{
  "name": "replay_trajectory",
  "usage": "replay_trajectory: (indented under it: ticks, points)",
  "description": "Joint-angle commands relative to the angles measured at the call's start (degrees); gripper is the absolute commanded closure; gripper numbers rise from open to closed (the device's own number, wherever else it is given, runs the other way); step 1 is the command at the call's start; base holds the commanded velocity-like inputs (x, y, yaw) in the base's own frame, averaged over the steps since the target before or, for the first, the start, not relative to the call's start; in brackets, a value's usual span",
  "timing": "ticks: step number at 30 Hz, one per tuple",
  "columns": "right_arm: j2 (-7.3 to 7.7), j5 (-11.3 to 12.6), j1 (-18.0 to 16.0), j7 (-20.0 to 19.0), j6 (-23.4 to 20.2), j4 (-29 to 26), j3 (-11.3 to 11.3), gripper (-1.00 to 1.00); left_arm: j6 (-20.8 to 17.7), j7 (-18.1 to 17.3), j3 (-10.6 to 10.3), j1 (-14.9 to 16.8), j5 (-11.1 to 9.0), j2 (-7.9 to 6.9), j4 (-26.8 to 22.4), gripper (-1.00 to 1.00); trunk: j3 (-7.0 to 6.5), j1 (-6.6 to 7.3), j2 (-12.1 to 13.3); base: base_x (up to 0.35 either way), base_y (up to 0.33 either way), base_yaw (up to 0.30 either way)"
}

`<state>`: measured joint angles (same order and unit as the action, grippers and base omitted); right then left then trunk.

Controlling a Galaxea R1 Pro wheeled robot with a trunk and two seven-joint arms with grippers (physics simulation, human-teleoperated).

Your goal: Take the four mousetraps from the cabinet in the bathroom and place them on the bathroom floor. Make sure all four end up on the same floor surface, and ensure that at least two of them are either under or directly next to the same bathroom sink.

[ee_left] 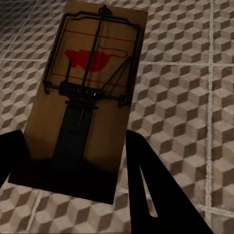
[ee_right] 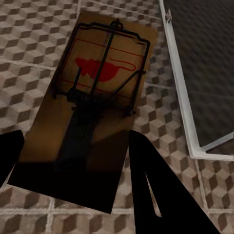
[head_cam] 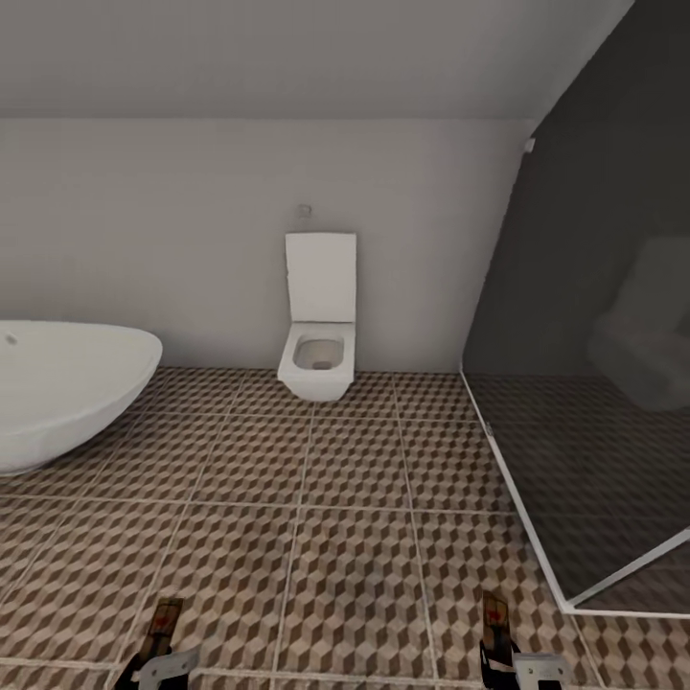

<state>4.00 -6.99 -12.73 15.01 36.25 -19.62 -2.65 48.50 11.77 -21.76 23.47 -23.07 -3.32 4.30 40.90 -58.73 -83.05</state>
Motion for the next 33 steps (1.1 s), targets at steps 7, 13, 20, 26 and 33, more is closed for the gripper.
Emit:
replay_trajectory:
  ticks: [7,13,20,26,33]
  points:
    - [0.04,-0.2,0.0,0.3,0.1,0.2,-0.2,1.0,0.2,0.5,-0.4,0.1,0.0,0.24,0.2,1.0,0.04,0.0,0.0,0.0,0.0,0.286]
    - [0.04,-0.2,0.0,0.3,0.1,0.2,-0.2,1.0,0.1,0.5,-0.4,0.1,0.0,0.25,0.2,1.0,0.04,0.0,0.0,0.0,0.0,0.286]
    - [0.04,-0.2,0.0,0.3,0.1,0.3,-0.2,1.0,0.1,0.5,-0.4,0.1,0.0,0.25,0.2,1.0,0.04,0.0,0.0,0.0,0.0,0.286]
    - [0.04,-0.2,0.0,0.3,0.1,0.2,-0.2,1.0,0.1,0.5,-0.4,0.1,0.0,0.25,0.2,1.0,0.04,0.0,0.0,0.0,0.0,0.286]
    - [0.04,-0.2,0.0,0.3,0.1,0.3,-0.2,1.0,0.1,0.5,-0.4,0.1,0.0,0.25,0.2,1.0,0.04,0.0,0.0,0.0,0.0,0.286]
